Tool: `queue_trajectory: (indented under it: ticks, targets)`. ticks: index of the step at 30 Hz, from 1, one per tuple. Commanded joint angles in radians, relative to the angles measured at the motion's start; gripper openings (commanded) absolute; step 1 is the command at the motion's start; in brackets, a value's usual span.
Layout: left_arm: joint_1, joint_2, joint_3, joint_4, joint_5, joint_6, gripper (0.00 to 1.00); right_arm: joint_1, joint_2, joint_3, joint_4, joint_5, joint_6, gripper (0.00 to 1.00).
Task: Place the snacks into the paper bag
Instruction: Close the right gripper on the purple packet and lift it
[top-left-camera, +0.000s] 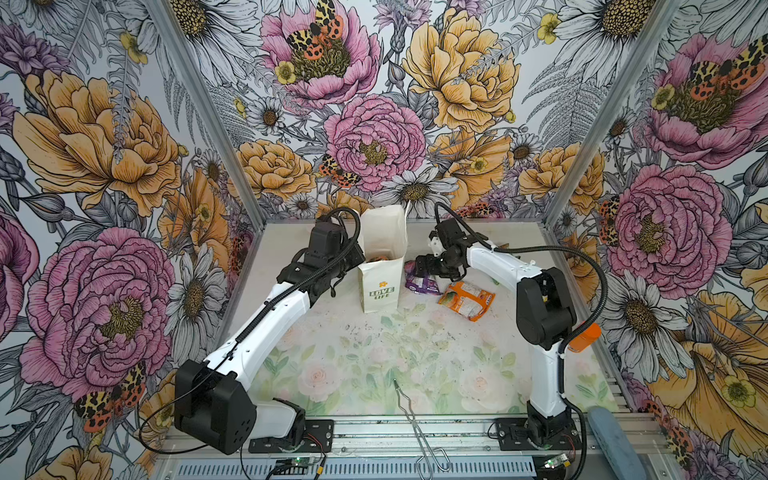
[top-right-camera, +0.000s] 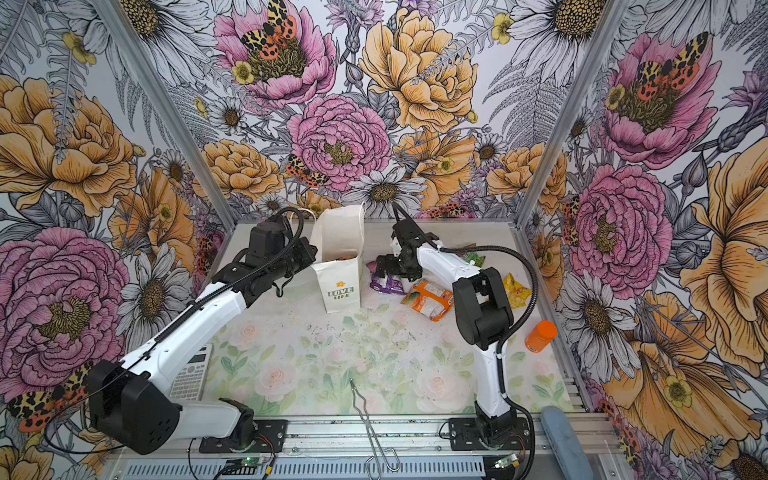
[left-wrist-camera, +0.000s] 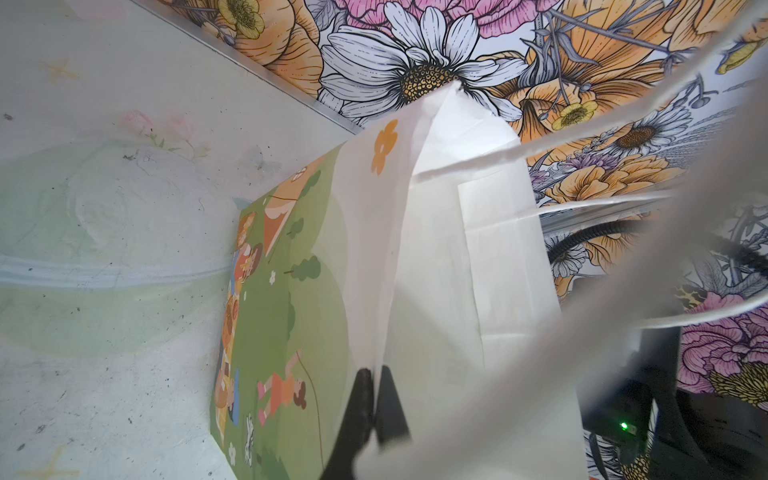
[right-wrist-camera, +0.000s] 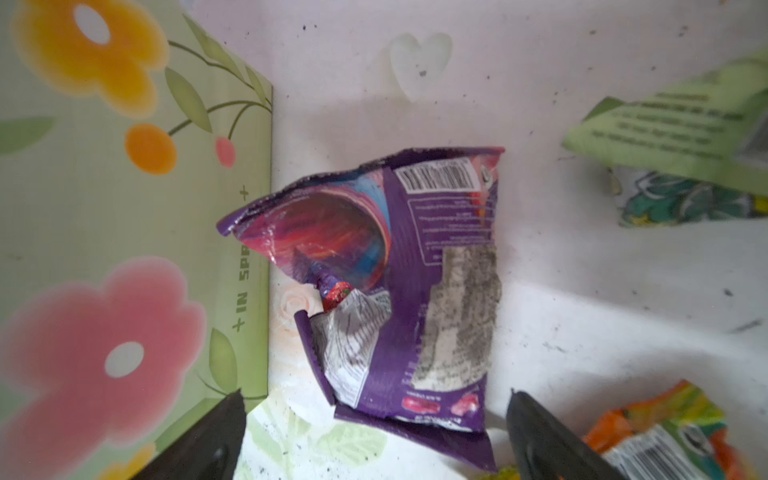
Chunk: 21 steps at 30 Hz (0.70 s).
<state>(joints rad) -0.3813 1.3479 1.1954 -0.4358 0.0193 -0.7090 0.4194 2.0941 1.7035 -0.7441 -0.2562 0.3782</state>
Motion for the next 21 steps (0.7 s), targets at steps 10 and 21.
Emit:
queue_trajectory:
  ticks: [10,21]
  targets:
    - [0.010,-0.018,-0.009,0.032,0.006,-0.015,0.00,0.065,0.097,0.081,0.017,0.148,0.013,1.00]
    - [0.009,-0.021,-0.012,0.031,0.004,-0.015,0.00,0.114,0.172,0.089,0.017,0.258,0.018,1.00]
